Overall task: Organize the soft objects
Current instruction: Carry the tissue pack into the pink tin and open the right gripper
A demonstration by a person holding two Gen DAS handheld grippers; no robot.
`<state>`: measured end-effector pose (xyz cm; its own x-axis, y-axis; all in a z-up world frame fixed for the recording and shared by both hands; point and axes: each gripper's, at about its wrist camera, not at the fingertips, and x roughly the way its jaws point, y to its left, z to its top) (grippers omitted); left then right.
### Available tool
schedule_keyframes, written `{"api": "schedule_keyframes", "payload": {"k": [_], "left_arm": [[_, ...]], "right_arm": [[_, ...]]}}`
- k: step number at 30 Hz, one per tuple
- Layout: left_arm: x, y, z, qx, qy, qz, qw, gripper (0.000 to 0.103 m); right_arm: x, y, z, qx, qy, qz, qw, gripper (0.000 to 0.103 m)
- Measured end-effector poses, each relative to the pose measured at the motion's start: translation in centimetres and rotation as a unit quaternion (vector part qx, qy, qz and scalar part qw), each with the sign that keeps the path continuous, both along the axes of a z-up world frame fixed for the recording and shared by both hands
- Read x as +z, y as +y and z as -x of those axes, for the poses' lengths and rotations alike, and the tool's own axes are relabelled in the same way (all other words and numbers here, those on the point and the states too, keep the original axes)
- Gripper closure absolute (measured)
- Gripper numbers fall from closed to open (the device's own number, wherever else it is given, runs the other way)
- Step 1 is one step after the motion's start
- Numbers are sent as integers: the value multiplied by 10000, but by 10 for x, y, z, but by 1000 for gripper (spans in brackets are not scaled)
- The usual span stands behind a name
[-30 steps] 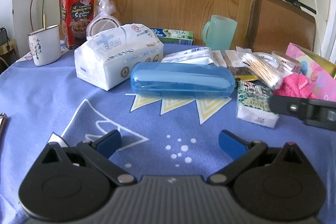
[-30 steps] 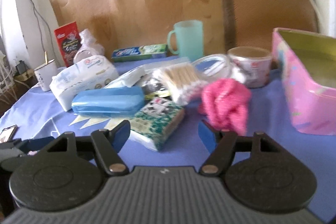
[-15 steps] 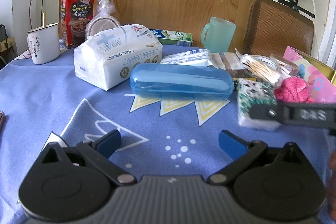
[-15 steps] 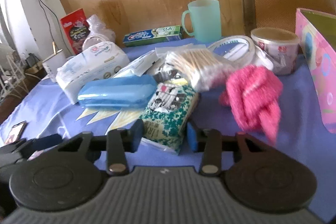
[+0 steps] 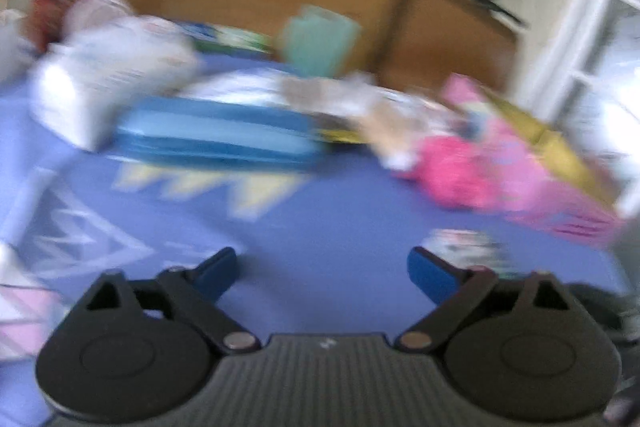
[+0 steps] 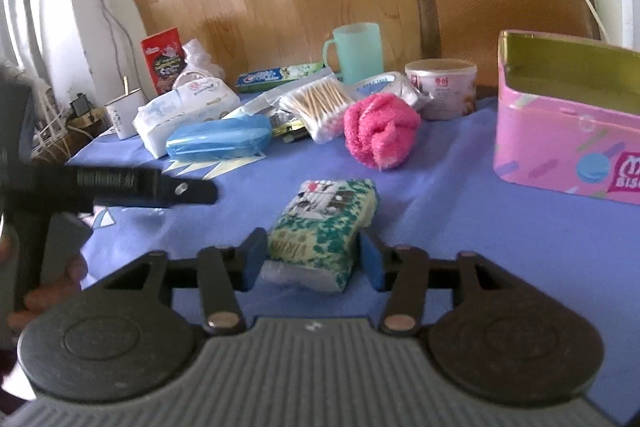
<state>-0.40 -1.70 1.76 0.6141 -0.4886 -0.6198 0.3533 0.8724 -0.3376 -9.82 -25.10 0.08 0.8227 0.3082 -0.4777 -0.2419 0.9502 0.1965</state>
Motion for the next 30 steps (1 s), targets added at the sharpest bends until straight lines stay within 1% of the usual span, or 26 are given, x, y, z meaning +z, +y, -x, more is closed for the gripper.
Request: {"api": "schedule_keyframes", "payload": {"k": [1,2,4,5,6,7,8,9,10,13,15,18,20,21,22,23,24,25,26,28,30], "left_arm": [[1,-10,-1,-196,118,67,9997,19],[1,-19,-1,-346,192,62,9992,22],[-1,-36,2,-580,224,-46,9981,26],[0,-44,4,-670,222,-107,9975,29],[-1,-50,5,-751,238,-123,9968,36],[0,-57,5,-848,279,-107,9959,48],[0,-66,4,-1056,414,-23,9935,54],[1,-72,3,-1182,510,47,9917,54],[5,-80,3,-1187,440,5,9920,54],[31,-103,6,-1489,2,6,9889,54],[50,-124,8,-1734,-311,56,9843,54],[74,-161,6,-2044,-698,70,9764,54],[84,-193,0,-2192,-941,1,9711,50],[85,-206,-4,-2205,-989,-17,9704,40],[84,-221,-10,-2182,-976,-54,9710,32],[82,-229,-15,-2095,-942,-90,9732,32],[78,-233,-20,-1965,-877,-130,9765,32],[75,-232,-23,-1850,-786,-130,9795,32],[71,-227,-24,-1784,-722,-57,9813,32],[65,-203,-21,-1675,-746,84,9830,32],[59,-172,-16,-1477,-872,69,9852,32]], "right_arm": [[-1,1,2,73,-50,62,9999,39],[-2,4,3,159,-87,151,9997,36],[-6,9,4,279,-160,368,9988,37],[-9,12,4,308,-174,493,9982,40],[-14,15,3,303,-157,616,9975,49],[-18,16,4,257,-143,713,9970,58],[-19,17,5,236,-246,767,9965,62],[-18,16,6,222,-282,762,9964,67],[-16,14,8,127,-366,786,9962,67],[-7,-1,17,-290,-862,763,9929,67],[4,-16,22,-630,-1223,734,9878,67],[19,-36,22,-1201,-1674,964,9738,67],[28,-53,12,-1549,-1772,1080,9659,67],[31,-62,6,-1671,-1796,1077,9634,66],[32,-71,0,-1824,-1819,1108,9599,66],[31,-79,-9,-2087,-1818,1247,9528,65],[30,-86,-20,-2454,-1701,1473,9429,65],[28,-92,-25,-2669,-1563,1553,9382,64],[29,-101,-25,-2739,-1494,1395,9398,64],[29,-112,-11,-2693,-1580,884,9459,64],[26,-109,-4,-2593,-1617,800,9488,64]]}}
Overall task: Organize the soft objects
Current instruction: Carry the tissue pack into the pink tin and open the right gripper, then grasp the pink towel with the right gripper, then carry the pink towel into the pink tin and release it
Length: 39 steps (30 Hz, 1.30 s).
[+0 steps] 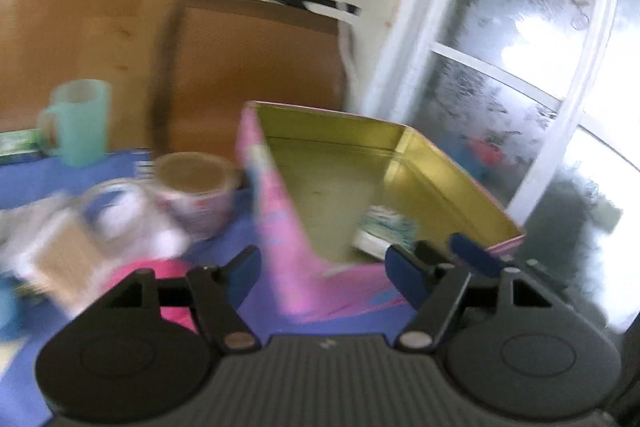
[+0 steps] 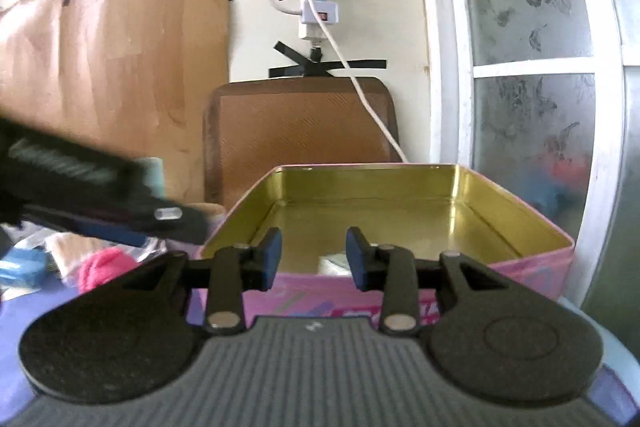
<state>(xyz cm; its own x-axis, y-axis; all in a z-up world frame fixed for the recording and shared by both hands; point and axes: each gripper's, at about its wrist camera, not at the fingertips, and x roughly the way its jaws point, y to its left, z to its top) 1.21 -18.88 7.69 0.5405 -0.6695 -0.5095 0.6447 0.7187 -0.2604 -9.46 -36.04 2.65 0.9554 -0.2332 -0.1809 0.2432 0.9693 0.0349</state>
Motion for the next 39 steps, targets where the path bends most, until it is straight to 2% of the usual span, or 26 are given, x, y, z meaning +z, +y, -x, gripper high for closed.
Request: {"api": "schedule_keyframes", "payload": {"k": [2,4,7,9,11,14,15,16,18,22,24,27,30,31,32,33,34,35,39], "left_arm": [[-10,36,1,283,69,36,9996,32],[-20,71,0,610,304,90,9976,32],[-36,119,-1,1123,643,145,9915,32],[-41,142,-2,1358,771,210,9875,32],[-43,163,2,1505,823,303,9847,32],[-42,173,4,1566,837,397,9833,32],[-42,176,4,1553,852,425,9833,32],[-43,178,5,1519,865,456,9835,32],[-41,172,7,1401,879,504,9849,32],[-41,156,9,923,1101,616,9877,31],[-43,148,9,647,1295,717,9869,25],[-51,131,7,167,1604,799,9837,24],[-59,113,9,6,1706,616,9834,33],[-62,108,8,-4,1746,542,9831,42],[-65,104,7,-18,1800,501,9824,48],[-67,101,7,-57,1865,497,9812,61],[-67,99,6,-55,1882,473,9810,62],[-64,96,7,-39,1798,440,9827,65],[-44,88,18,-268,1349,436,9895,65]], "right_arm": [[-2,10,3,365,6,-45,9993,64],[-3,28,4,864,79,-34,9962,64],[-4,61,-13,1509,391,151,9877,63],[-5,76,-27,1740,648,228,9824,62],[-6,90,-47,1900,880,243,9775,51],[-11,104,-74,1910,1254,190,9734,52],[-14,107,-81,1899,1392,150,9718,57],[-15,107,-82,1963,1464,-13,9695,69],[-11,107,-71,1926,1395,-87,9713,71],[-11,113,-25,2027,1179,273,9717,72],[-19,118,0,2121,1152,476,9693,72],[-31,126,25,2166,1192,773,9659,72],[-37,128,31,2281,1221,827,9624,69],[-38,129,29,2289,1267,808,9618,65],[-40,129,25,2245,1297,778,9627,65],[-42,129,20,2236,1347,719,9627,67],[-42,128,17,2207,1385,641,9633,74],[-41,127,16,2134,1355,602,9656,86],[-34,122,28,1902,862,676,9756,89]]}}
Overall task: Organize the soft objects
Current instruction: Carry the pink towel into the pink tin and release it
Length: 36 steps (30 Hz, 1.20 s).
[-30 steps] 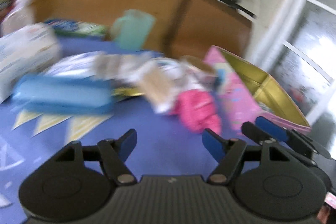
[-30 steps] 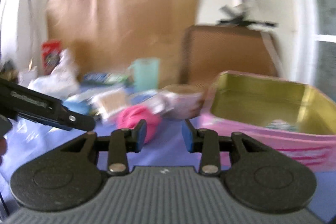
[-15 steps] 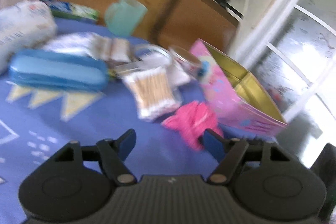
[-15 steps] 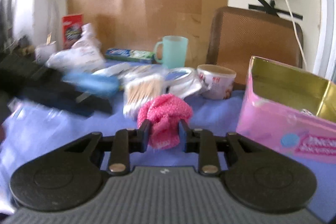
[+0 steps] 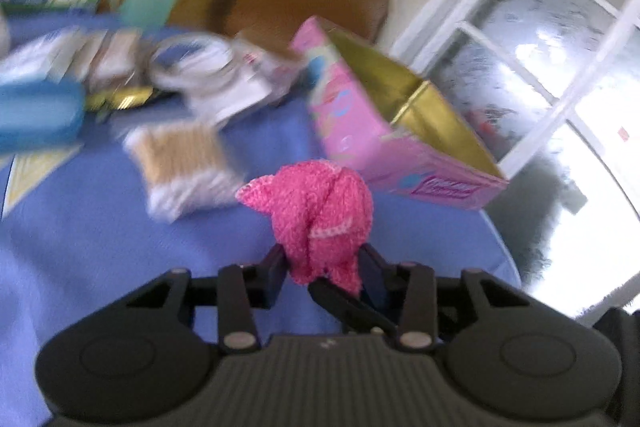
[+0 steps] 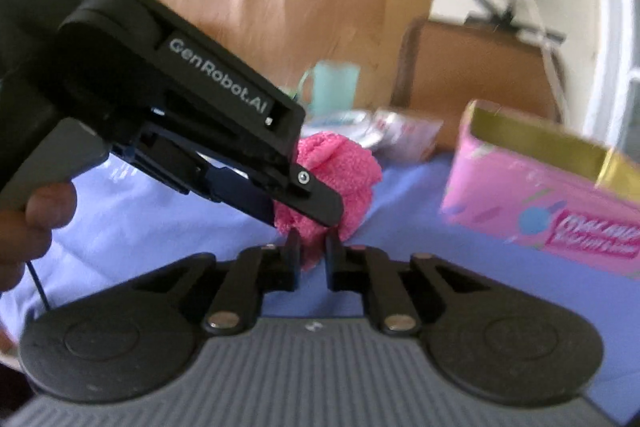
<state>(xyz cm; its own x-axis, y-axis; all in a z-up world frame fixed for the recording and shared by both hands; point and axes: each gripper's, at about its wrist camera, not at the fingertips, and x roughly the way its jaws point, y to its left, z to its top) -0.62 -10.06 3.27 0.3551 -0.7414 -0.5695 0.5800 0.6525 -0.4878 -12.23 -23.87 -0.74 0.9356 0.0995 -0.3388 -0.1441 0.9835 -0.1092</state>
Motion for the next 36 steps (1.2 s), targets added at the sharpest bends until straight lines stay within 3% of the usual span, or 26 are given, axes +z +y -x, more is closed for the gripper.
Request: {"api": "schedule_keyframes", "payload": {"k": [5,9,11,13,14,16,19,23,27,30,33,35,36], "left_arm": [[36,-35,10,-399,-755,-11,9963,65],[59,-76,8,-684,-1217,-19,9902,63],[67,-100,1,-671,-1398,-68,9879,55],[70,-121,-9,-584,-1462,-162,9874,37],[69,-129,-13,-445,-1529,-274,9869,36],[64,-131,-19,-222,-1525,-443,9871,36],[56,-103,-16,-159,-1346,-236,9905,36],[39,-40,-4,275,-1360,-186,9901,32],[17,21,-6,877,-785,-184,9929,32],[2,65,-8,1388,-419,-129,9894,32],[-7,96,-11,1758,-217,-74,9842,32],[-13,112,-13,1937,-160,-13,9809,32],[-16,118,-14,2012,-155,-7,9794,32]], "right_arm": [[13,-11,14,-593,-856,190,9944,89],[27,-37,6,-1141,-1245,155,9855,89],[36,-53,-7,-1340,-1330,96,9820,89],[41,-66,-25,-1576,-1322,33,9786,86],[40,-72,-36,-1736,-1220,39,9772,76],[37,-87,-56,-2037,-792,-41,9758,67],[34,-101,-41,-2131,-804,-549,9722,67],[27,-89,-17,-1943,-930,-543,9750,67],[19,-64,-18,-1250,-651,-560,9884,67],[15,-39,-28,-659,-445,-453,9958,66],[17,-15,-44,-165,-169,-521,9984,54],[19,-1,-57,75,39,-540,9985,30],[19,8,-63,129,102,-522,9985,24]]}}
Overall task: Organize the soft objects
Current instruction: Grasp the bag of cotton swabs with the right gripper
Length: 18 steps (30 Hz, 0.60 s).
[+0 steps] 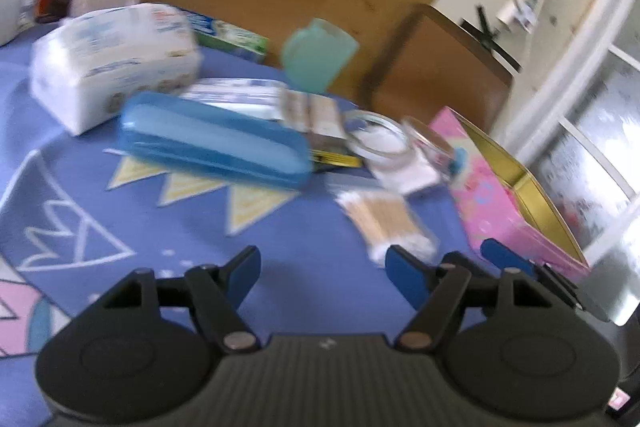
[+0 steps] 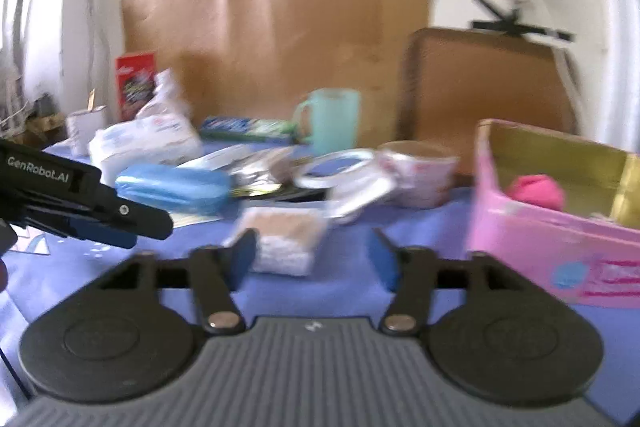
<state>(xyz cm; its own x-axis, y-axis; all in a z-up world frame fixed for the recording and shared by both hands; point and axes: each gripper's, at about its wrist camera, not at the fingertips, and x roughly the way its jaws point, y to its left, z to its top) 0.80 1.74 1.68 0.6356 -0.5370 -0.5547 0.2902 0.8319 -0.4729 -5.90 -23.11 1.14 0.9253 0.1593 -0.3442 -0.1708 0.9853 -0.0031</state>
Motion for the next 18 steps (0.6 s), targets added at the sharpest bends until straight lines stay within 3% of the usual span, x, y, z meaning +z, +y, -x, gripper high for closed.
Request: {"api": "schedule_keyframes", "payload": {"k": [1,6,7,8,9,14,18], "left_arm": [[-4,5,-1,87,15,-9,10000,32],[-10,6,-3,148,-114,4,9998,32],[-10,3,-2,132,-176,-76,9997,32],[-11,0,0,104,-247,-162,9995,32],[-11,-1,2,81,-303,-230,9992,31],[-9,-2,4,-28,-258,-184,9995,26],[-6,-8,-1,-532,139,429,9976,26]], "right_arm": [[-1,8,-6,-4,39,24,10000,17],[-5,30,-39,43,521,128,9986,16],[-8,34,-44,32,641,215,9977,22],[-13,35,-50,22,812,280,9963,45],[-15,34,-54,32,995,246,9947,45],[-12,23,-19,-60,726,126,9973,48],[-18,14,21,-152,458,324,9983,48]]}}
